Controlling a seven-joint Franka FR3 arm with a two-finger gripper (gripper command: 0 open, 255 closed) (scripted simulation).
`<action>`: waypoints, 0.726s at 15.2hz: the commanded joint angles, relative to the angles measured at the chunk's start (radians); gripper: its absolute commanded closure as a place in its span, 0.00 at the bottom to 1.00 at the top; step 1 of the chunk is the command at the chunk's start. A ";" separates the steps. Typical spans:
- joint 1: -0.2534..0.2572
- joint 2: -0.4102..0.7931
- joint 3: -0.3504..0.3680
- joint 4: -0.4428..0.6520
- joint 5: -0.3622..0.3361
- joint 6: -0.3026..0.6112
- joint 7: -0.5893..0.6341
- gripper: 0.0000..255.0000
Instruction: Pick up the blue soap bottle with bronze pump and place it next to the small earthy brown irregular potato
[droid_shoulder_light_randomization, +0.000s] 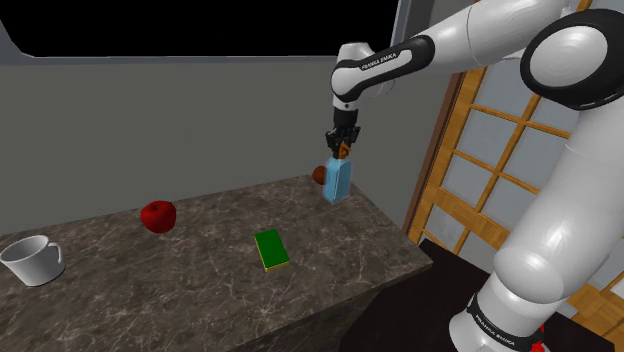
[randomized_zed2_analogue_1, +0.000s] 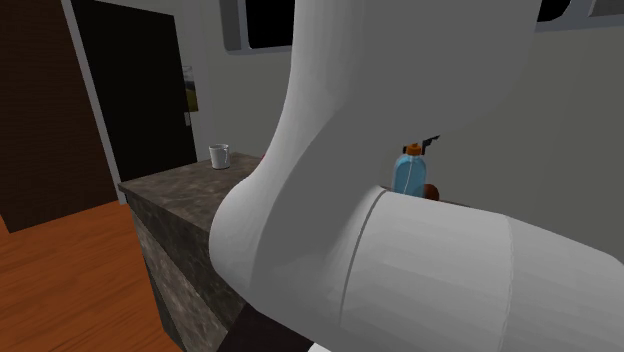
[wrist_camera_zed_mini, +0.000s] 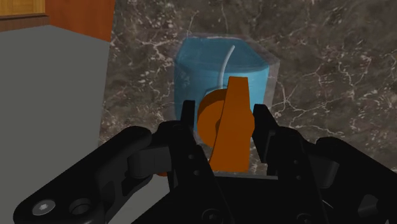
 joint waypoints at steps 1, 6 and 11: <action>0.000 -0.008 0.000 0.017 0.001 -0.025 0.000 1.00; 0.000 -0.023 0.000 0.066 0.003 -0.089 -0.002 1.00; 0.000 -0.033 0.000 0.121 0.005 -0.154 -0.003 1.00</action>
